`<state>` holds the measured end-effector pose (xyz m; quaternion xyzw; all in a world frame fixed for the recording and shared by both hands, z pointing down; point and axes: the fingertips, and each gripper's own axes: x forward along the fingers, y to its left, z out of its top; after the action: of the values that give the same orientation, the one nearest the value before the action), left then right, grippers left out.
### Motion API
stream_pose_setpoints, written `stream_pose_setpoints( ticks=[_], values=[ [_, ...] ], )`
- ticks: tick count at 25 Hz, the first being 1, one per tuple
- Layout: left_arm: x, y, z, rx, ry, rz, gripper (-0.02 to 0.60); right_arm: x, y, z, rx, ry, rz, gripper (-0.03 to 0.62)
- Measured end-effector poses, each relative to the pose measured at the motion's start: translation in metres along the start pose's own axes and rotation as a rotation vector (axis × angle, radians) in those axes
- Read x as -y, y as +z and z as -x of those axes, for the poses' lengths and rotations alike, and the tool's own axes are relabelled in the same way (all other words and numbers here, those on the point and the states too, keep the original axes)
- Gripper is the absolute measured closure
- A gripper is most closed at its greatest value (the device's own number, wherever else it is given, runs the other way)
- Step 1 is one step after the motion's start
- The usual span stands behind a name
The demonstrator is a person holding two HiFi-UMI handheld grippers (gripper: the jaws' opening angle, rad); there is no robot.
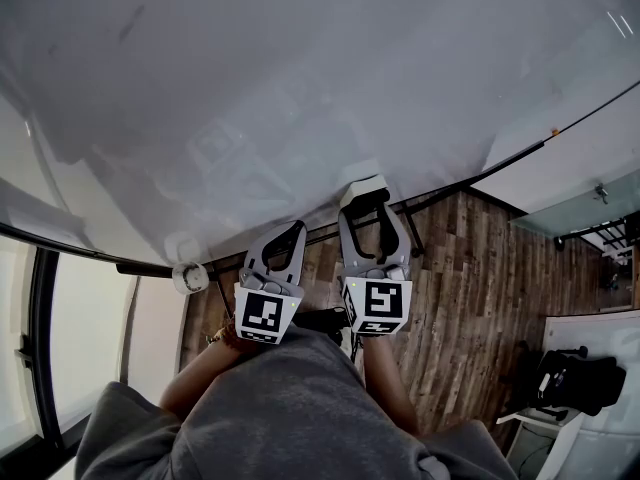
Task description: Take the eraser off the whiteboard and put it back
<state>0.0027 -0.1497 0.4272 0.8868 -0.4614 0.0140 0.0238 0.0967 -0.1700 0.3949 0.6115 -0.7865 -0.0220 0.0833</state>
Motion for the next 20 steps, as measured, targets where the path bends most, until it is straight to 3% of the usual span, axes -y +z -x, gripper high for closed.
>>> stream_pose_setpoints(
  ticks=[20],
  values=[
    [-0.002, -0.0023, -0.0019, -0.013, -0.001, 0.01, 0.575, 0.0001, 0.0014, -0.0051, 0.0, 0.007, -0.011, 0.353]
  ],
)
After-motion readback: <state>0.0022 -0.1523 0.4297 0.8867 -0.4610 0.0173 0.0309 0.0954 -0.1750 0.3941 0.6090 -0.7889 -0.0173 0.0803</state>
